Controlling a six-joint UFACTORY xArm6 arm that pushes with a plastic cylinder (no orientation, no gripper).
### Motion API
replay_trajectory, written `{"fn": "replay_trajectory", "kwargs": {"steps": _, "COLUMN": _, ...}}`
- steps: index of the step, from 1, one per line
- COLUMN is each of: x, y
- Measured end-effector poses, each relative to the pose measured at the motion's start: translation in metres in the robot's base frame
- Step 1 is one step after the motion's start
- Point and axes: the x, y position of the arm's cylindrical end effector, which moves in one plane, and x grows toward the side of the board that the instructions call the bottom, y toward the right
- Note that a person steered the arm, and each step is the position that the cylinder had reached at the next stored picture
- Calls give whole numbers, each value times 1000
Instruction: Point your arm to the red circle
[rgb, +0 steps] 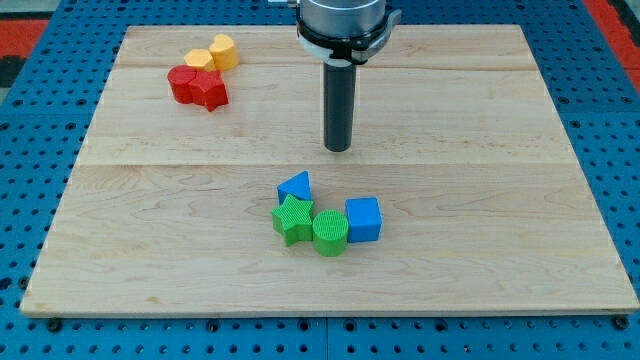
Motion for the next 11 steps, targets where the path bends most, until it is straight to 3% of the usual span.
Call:
{"fn": "replay_trajectory", "kwargs": {"steps": 3, "x": 0, "y": -9}}
{"fn": "replay_trajectory", "kwargs": {"steps": 4, "x": -25, "y": -43}}
{"fn": "replay_trajectory", "kwargs": {"steps": 5, "x": -56, "y": -43}}
{"fn": "replay_trajectory", "kwargs": {"steps": 6, "x": -56, "y": -28}}
{"fn": "replay_trajectory", "kwargs": {"steps": 7, "x": -9, "y": -96}}
{"fn": "replay_trajectory", "kwargs": {"steps": 8, "x": -21, "y": -213}}
{"fn": "replay_trajectory", "kwargs": {"steps": 9, "x": -53, "y": -283}}
{"fn": "replay_trajectory", "kwargs": {"steps": 10, "x": -112, "y": -251}}
{"fn": "replay_trajectory", "kwargs": {"steps": 11, "x": -105, "y": -164}}
